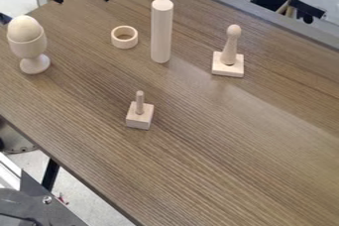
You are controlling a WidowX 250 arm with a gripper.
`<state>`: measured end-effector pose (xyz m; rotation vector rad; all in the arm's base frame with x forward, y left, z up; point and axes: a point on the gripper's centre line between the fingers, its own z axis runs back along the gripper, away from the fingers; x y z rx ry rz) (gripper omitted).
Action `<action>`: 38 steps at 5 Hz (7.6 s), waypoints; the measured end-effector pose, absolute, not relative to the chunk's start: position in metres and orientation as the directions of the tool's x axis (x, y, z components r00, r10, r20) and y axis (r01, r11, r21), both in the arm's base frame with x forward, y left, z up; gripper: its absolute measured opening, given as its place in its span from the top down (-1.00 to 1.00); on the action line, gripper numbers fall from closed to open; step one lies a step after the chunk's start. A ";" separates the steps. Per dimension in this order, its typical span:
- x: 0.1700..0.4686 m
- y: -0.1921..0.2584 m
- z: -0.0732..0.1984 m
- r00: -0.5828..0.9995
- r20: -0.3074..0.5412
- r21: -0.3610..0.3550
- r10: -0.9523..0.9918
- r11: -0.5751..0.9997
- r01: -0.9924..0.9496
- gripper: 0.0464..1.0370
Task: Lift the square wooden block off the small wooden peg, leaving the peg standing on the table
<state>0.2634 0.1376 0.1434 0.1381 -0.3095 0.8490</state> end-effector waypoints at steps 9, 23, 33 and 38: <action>0.250 0.040 0.076 0.823 0.212 0.004 0.527 0.842 -0.540 -0.92; 0.241 0.031 0.032 0.875 0.180 0.007 0.449 0.889 -0.457 -0.28; 0.278 -0.018 0.106 0.887 0.362 -0.061 0.287 0.957 -0.284 0.07; 0.288 -0.019 0.071 0.883 0.325 -0.001 0.338 0.934 -0.357 -0.94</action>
